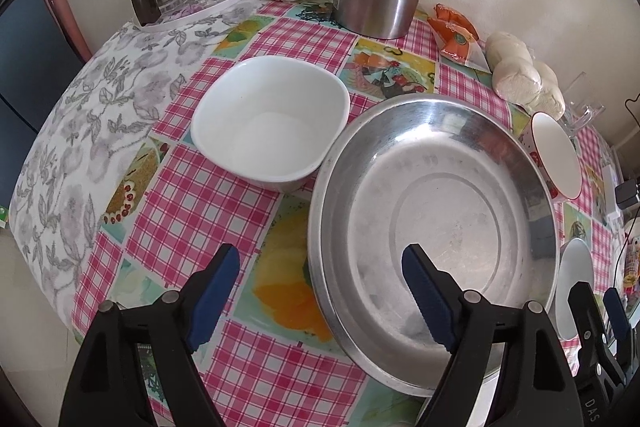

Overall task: Organize plates and bowls
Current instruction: 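Open both grippers to release the basin rim and withdraw, then move both grippers to the rim of the pink-rose white plate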

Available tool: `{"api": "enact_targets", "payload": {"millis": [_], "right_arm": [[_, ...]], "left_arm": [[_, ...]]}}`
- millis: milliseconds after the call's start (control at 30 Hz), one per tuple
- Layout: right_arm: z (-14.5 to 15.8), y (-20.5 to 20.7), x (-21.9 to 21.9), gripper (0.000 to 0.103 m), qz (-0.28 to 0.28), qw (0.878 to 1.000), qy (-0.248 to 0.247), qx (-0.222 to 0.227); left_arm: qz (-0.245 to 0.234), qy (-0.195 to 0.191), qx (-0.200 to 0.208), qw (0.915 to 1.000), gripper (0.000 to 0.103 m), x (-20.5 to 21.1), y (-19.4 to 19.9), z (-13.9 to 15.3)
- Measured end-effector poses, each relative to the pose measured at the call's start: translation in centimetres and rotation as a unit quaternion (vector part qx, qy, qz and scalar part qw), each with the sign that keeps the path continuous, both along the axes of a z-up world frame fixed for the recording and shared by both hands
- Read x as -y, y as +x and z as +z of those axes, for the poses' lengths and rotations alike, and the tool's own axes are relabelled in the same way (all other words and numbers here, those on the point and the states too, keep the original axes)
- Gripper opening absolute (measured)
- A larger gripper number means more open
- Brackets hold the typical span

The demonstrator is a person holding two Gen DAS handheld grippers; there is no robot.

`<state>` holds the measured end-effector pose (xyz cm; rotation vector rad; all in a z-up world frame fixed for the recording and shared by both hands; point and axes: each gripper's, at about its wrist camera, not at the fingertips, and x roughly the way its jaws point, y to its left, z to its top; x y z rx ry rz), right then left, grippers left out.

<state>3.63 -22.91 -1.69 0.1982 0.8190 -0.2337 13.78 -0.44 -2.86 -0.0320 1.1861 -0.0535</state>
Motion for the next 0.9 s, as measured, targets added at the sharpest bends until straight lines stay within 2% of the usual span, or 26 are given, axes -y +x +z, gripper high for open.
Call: {"api": "enact_targets", "payload": {"millis": [33, 133, 167, 333, 567, 767, 900], "right_arm": [[0.0, 0.0, 0.1, 0.103, 0.0, 1.0, 0.001, -0.001], [-0.2, -0.1, 0.1, 0.103, 0.003, 1.0, 0.0, -0.005], [-0.2, -0.1, 0.0, 0.103, 0.003, 1.0, -0.001, -0.006], [-0.2, -0.2, 0.0, 0.103, 0.005, 1.0, 0.001, -0.008], [-0.3, -0.7, 0.2, 0.103, 0.004, 1.0, 0.0, -0.015], [-0.2, -2.3, 1.2, 0.103, -0.003, 1.0, 0.005, -0.015], [-0.4, -3.8, 1.8, 0.103, -0.009, 1.0, 0.014, -0.017]], "left_arm": [[0.0, 0.002, 0.001, 1.0, 0.085, 0.0, 0.0, 0.0], [-0.003, 0.008, 0.01, 0.9999, 0.099, 0.1, -0.2, 0.1], [-0.006, 0.011, 0.016, 0.9998, 0.099, 0.2, -0.3, 0.3], [-0.03, 0.02, 0.038, 0.9986, 0.1, 1.3, -0.9, 0.9], [-0.046, 0.024, 0.047, 0.9976, 0.1, 3.0, -1.7, 1.0], [-0.065, 0.027, 0.044, 0.9966, 0.1, 3.9, -2.8, 0.8], [-0.072, 0.027, 0.056, 0.9955, 0.1, 4.1, -4.1, 1.3]]}}
